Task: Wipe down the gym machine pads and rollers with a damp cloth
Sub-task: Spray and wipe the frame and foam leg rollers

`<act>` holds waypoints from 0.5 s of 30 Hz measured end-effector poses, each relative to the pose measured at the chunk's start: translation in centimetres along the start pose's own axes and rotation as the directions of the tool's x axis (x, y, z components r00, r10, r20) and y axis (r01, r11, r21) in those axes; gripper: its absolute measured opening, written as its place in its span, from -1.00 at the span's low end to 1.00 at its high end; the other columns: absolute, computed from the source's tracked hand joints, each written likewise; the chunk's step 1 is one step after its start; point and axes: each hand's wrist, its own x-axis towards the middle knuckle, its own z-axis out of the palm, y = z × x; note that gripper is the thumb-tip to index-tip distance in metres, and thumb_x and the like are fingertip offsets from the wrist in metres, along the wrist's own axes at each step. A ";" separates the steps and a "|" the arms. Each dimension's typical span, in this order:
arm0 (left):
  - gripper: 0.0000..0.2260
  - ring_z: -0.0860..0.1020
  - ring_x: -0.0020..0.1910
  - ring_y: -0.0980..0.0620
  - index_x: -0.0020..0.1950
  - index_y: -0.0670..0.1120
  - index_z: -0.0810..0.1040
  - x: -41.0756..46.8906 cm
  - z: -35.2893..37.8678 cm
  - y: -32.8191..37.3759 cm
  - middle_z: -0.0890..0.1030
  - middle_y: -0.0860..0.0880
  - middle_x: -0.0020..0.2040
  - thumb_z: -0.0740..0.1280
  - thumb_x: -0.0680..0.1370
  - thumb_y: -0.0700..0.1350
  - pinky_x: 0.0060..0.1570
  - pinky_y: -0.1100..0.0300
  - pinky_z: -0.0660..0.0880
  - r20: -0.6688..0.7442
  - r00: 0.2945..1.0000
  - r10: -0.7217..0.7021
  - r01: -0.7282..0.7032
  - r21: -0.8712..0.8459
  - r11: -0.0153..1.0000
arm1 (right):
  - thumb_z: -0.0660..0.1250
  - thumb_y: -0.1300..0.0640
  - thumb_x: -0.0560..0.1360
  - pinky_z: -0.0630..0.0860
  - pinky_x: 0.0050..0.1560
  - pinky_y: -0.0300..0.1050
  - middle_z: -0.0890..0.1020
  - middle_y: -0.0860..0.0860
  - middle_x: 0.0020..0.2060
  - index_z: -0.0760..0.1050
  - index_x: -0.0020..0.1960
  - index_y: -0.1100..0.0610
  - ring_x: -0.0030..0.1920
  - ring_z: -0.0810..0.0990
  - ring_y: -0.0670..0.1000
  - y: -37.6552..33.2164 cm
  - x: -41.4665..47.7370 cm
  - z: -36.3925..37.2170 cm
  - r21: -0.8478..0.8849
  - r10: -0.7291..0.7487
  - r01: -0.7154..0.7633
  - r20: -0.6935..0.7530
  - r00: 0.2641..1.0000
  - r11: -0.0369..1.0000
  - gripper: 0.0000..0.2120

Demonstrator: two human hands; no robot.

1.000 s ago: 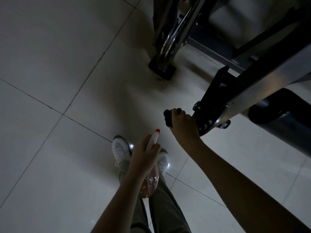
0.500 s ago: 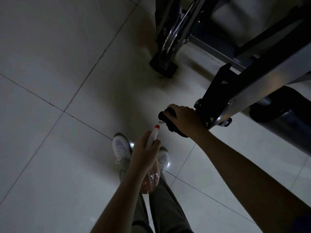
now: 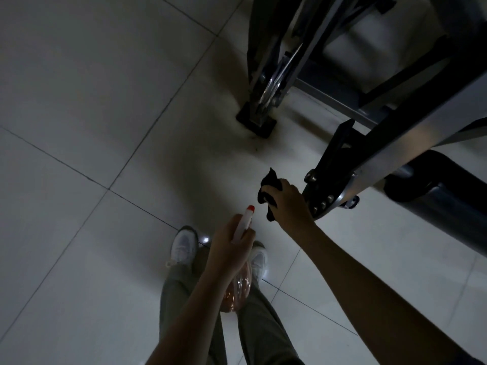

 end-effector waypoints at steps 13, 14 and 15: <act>-0.94 0.31 -0.50 0.12 0.00 -0.18 0.50 -1.6 -9.9 2.1 0.40 0.03 -0.42 0.24 0.59 -0.26 -0.42 0.22 0.30 0.058 0.993 0.107 -0.104 -0.056 0.993 | 0.19 0.08 0.60 0.34 0.03 -0.25 0.51 0.07 0.22 0.27 0.44 0.04 0.22 0.49 0.08 -7.7 -1.9 -4.0 0.677 0.498 -0.364 -0.005 0.867 0.640 -0.59; -0.93 0.31 -0.51 0.13 -0.01 -0.19 0.51 -1.7 -11.2 2.8 0.41 0.02 -0.43 0.25 0.58 -0.25 -0.43 0.22 0.30 0.063 0.991 0.117 -0.114 -0.060 0.992 | 0.18 0.05 0.60 0.35 0.01 -0.24 0.52 0.10 0.20 0.25 0.46 0.07 0.21 0.50 0.10 -8.7 -1.3 -4.5 0.706 0.552 -0.417 0.044 0.833 0.572 -0.56; -0.91 0.31 -0.51 0.13 -0.01 -0.20 0.52 -1.8 -11.8 3.1 0.43 -0.01 -0.42 0.24 0.56 -0.22 -0.44 0.21 0.31 0.056 0.990 0.132 -0.128 -0.063 0.990 | 0.18 0.03 0.60 0.38 -0.07 -0.23 0.55 0.10 0.12 0.28 0.43 0.14 0.15 0.52 0.11 -9.2 -0.9 -4.7 0.720 0.583 -0.448 0.075 0.809 0.529 -0.57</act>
